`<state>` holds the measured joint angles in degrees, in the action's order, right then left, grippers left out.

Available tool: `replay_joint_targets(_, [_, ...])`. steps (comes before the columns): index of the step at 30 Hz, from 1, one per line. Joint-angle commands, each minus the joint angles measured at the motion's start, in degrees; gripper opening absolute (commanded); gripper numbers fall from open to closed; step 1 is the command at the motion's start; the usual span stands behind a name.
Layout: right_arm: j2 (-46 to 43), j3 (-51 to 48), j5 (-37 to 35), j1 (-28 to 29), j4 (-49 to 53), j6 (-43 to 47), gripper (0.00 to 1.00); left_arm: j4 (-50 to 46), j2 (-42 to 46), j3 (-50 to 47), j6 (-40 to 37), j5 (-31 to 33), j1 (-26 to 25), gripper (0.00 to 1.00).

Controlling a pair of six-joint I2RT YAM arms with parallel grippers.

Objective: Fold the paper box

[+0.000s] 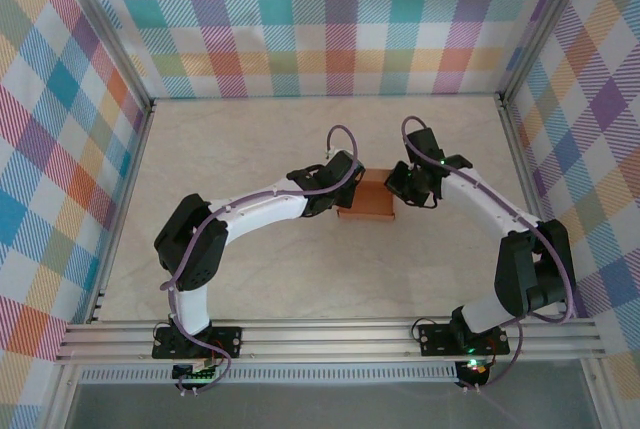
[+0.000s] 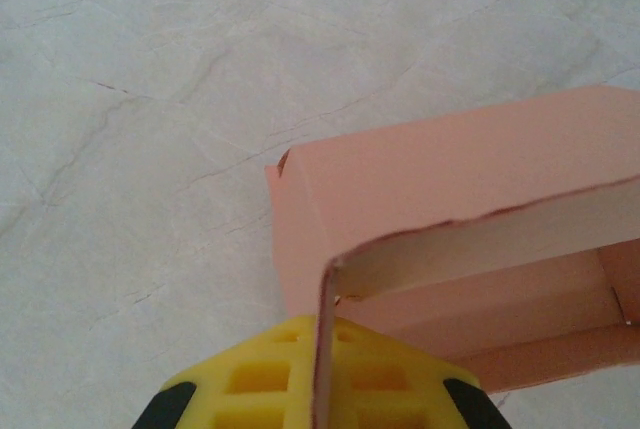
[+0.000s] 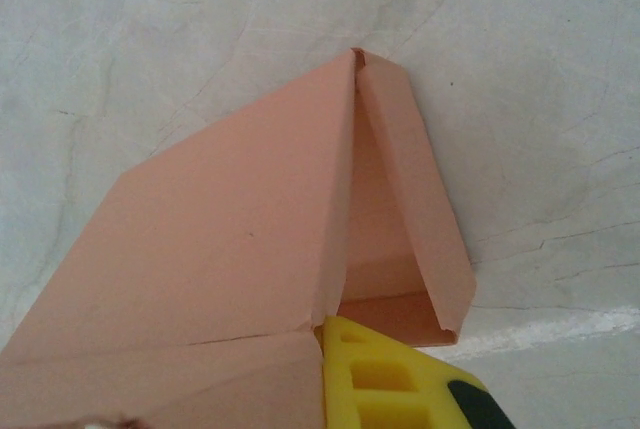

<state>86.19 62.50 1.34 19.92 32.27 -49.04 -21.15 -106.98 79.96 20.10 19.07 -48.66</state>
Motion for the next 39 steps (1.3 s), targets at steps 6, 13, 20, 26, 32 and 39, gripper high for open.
replay_joint_targets(6, [-0.66,-1.84,-1.13,-0.32,-1.38,3.96,0.00,-4.57,0.19,-2.49,0.59,-0.79,-0.32,0.00])
replay_joint_targets(13, [-1.20,-2.25,-2.74,0.06,-0.87,14.97,0.00,-4.35,0.19,-2.88,0.88,-0.71,-0.29,0.00])
replay_joint_targets(20, [-1.38,-6.50,-3.02,0.45,-5.70,17.35,0.00,-3.16,-0.18,-3.48,3.13,-0.82,-0.21,0.00])
replay_joint_targets(26, [-2.35,-8.53,-3.24,0.87,-8.02,16.04,0.00,-3.18,-0.07,-2.16,5.61,-3.01,-0.25,0.00])
replay_joint_targets(32, [-3.22,-6.92,-3.34,0.87,-7.47,15.57,0.00,-5.25,0.33,0.50,4.15,-2.31,-0.25,0.00])
replay_joint_targets(39, [-3.53,-5.80,-3.51,0.82,-6.65,13.04,0.01,-5.27,1.39,1.12,4.58,-4.12,-0.12,0.00])
